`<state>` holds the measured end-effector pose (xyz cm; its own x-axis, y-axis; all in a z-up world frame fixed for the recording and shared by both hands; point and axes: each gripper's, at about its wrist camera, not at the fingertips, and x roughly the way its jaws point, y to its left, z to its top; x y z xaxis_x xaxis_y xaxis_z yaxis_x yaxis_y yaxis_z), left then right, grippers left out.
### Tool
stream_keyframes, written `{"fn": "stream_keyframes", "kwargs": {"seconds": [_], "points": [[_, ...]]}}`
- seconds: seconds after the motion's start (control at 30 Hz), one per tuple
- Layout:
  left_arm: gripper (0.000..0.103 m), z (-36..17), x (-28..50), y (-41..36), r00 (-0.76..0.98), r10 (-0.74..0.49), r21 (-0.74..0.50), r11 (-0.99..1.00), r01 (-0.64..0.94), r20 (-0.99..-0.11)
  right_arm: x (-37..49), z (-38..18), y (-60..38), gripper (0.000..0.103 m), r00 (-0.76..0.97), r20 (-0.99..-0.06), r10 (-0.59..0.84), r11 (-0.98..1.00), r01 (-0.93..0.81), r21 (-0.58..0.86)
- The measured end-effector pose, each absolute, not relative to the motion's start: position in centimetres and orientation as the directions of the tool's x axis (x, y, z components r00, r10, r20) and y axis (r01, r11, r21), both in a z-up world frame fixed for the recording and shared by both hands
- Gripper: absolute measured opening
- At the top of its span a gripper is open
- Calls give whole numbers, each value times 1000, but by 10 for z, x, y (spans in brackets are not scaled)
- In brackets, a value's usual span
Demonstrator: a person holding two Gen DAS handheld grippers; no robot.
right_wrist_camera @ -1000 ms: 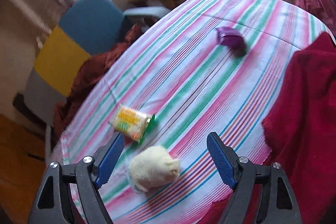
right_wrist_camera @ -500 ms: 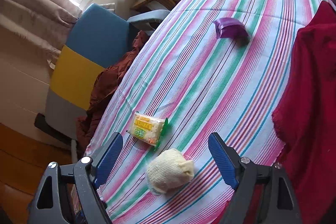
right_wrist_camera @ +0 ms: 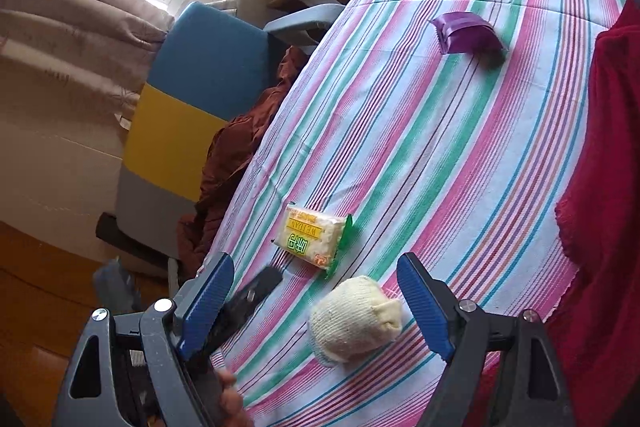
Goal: Organize objects
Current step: 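Grasp the WEIDAN cracker packet with the left tool while the right tool approaches the cream knit item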
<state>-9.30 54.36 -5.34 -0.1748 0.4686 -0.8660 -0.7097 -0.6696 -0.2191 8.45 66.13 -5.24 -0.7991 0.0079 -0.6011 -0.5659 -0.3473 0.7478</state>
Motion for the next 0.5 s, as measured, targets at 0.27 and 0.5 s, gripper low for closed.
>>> {"fn": "stream_keyframes", "kwargs": {"seconds": [0.27, 0.5], "points": [[85, -86, -116, 593, -109, 407, -235, -703, -671, -907, 75, -51, 655, 85, -787, -617, -16, -402, -560, 725], [58, -88, -96, 584, -234, 412, -84, -621, -779, -881, 69, -57, 656, 85, -755, -655, -33, -419, -585, 695]]}}
